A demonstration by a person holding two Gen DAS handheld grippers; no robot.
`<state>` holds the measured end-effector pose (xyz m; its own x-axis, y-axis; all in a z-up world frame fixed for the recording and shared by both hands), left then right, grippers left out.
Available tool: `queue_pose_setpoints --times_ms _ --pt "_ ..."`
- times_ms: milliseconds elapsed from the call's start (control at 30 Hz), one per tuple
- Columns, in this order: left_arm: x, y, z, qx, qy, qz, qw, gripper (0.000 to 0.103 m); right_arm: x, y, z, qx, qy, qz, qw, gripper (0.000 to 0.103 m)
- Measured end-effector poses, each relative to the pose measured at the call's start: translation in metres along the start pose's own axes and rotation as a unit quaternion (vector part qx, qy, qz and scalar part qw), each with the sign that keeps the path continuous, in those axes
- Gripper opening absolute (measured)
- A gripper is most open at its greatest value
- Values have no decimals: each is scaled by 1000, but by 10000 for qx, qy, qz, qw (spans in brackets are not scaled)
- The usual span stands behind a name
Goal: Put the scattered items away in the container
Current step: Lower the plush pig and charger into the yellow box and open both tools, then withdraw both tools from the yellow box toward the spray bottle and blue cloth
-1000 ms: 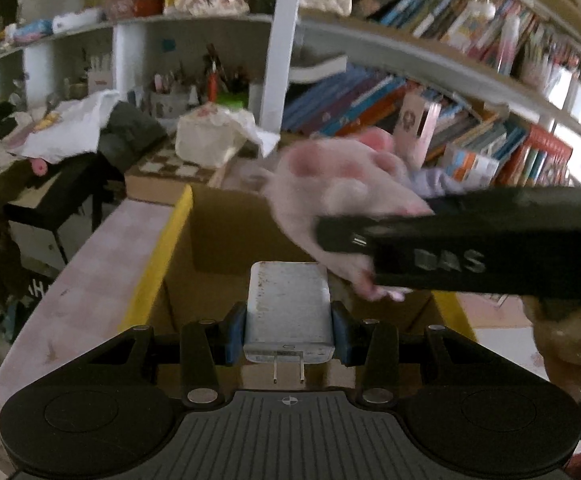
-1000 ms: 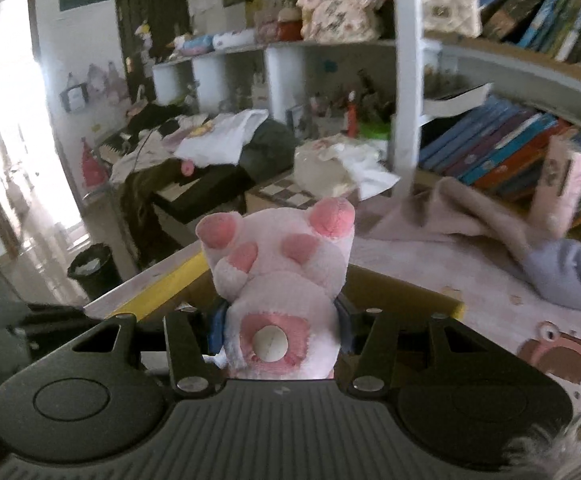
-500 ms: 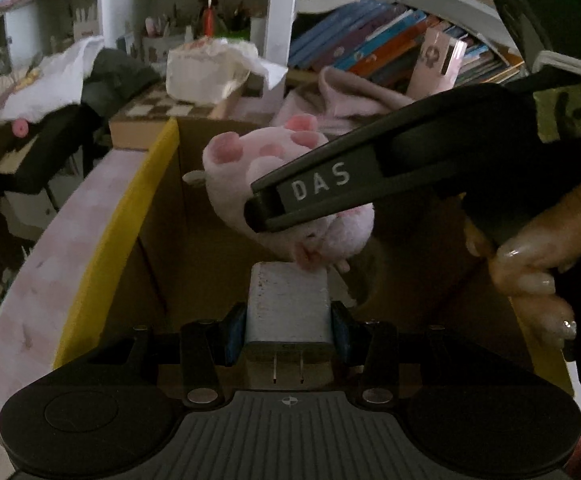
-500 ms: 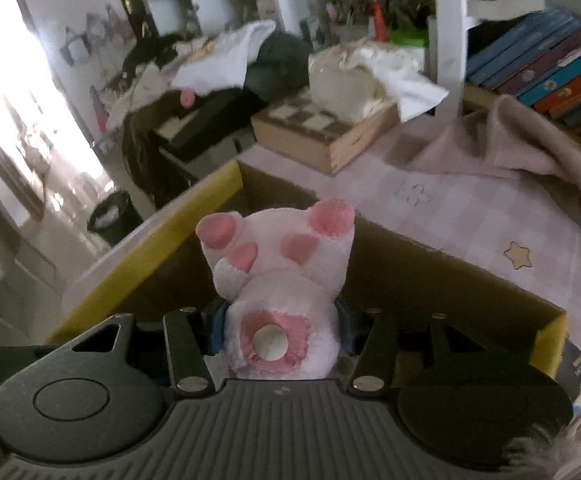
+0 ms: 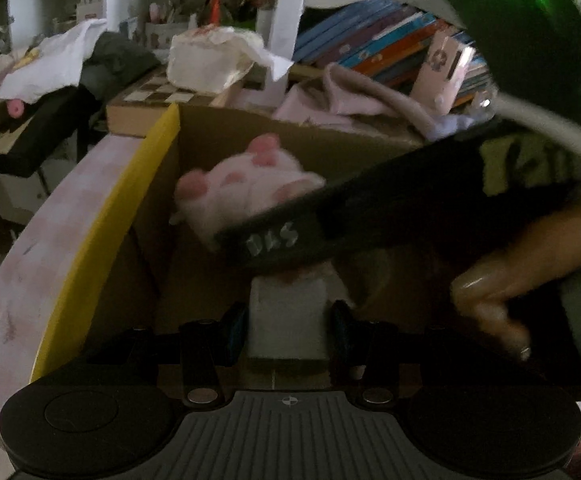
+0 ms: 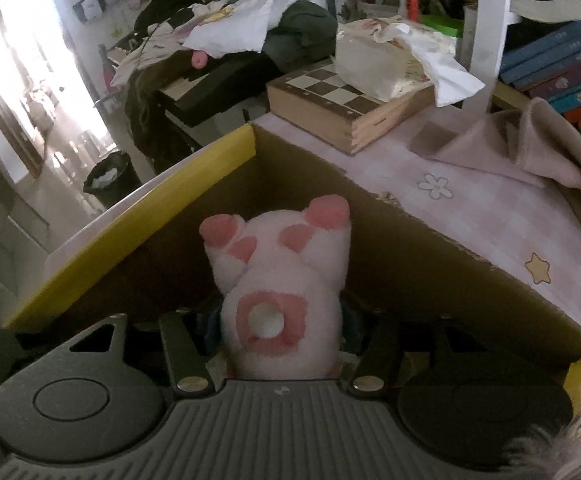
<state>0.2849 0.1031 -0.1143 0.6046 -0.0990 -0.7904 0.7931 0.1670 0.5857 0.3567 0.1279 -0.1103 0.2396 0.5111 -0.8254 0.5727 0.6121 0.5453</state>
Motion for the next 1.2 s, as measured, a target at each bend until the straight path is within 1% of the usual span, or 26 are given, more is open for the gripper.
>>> queue_pose_setpoints --times_ms 33,100,133,267,333,433,600,933,1200 --pt "-2 1 1 23 -17 26 10000 59 -2 0 -1 21 21 65 10000 59" --pt "-7 1 2 101 42 85 9999 67 -10 2 -1 95 27 252 9996 67" --pt "-10 1 3 107 32 122 9999 73 -16 3 -1 137 14 357 9993 70" --pt "-26 2 4 77 -25 303 9995 83 -39 6 -2 299 124 675 9972 73" --pt "-34 3 5 105 14 411 9991 84 -50 6 -3 365 138 795 9961 73" --pt "-47 4 7 116 55 561 9983 87 -65 2 -2 477 104 963 9942 78" --pt "-67 4 9 161 106 809 9965 89 -88 -13 3 804 -26 1148 9901 78" --pt "-104 -15 21 256 -3 1139 9932 90 -140 -44 2 1032 -501 1603 9804 78" --pt "-132 -34 36 431 -157 1320 9902 90 -180 -84 -5 1102 -927 1835 9724 79"
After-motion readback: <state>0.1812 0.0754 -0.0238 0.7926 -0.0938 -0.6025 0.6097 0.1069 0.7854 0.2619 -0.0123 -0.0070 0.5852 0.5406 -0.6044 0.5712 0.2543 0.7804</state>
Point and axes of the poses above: each gripper's, at about its wrist camera, not at the fingertips, and x roughly the way its jaws point, z to its right, y to its top, the point moved 10 cm from there along x, roughly the way its jaws point, and after that the axes turned 4 degrees about -z, right-handed, at the moved point
